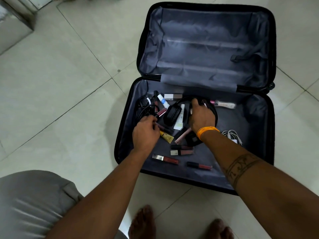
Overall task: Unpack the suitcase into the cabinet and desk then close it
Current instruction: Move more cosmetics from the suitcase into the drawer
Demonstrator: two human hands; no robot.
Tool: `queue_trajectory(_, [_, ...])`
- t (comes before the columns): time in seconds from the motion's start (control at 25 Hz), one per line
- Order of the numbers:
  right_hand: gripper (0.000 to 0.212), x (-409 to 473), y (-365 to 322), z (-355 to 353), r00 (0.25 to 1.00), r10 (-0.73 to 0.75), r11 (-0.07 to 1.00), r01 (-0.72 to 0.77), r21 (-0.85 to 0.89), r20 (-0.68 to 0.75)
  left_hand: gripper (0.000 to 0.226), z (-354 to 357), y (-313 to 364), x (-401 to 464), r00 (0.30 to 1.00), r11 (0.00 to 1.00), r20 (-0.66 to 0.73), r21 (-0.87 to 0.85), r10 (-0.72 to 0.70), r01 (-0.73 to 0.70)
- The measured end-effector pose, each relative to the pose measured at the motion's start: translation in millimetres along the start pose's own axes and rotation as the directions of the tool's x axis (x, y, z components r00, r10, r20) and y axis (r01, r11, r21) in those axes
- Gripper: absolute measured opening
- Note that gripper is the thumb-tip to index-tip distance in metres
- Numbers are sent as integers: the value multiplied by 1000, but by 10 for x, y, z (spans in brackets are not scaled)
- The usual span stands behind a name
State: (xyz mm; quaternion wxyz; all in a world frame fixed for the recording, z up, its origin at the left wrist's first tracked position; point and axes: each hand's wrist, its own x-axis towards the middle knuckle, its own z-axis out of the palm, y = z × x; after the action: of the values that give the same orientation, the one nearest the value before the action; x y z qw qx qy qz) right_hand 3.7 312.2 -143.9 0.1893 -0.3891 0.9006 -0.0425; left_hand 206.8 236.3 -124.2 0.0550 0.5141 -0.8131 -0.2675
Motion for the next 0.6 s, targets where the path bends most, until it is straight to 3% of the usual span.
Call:
queue_trajectory(0.12, [40, -61, 52, 61, 1000, -13, 999, 13, 48, 0, 23, 39, 1, -10, 986, 965, 135, 231, 97, -126])
queue_trajectory(0.24, [43, -87, 72, 69, 1000, 17, 993, -18, 119, 11, 28, 46, -45, 5, 966, 906, 238, 377, 105, -191])
queue_trajectory(0.48, [45, -337, 96, -20, 966, 200, 914, -124, 385, -162, 19, 91, 61, 61, 935, 870, 240, 360, 262, -336])
queue_trajectory(0.6, [37, -397, 88, -79, 947, 276, 832, -149, 534, -166, 19, 160, 111, 111, 919, 837, 277, 398, 280, -375])
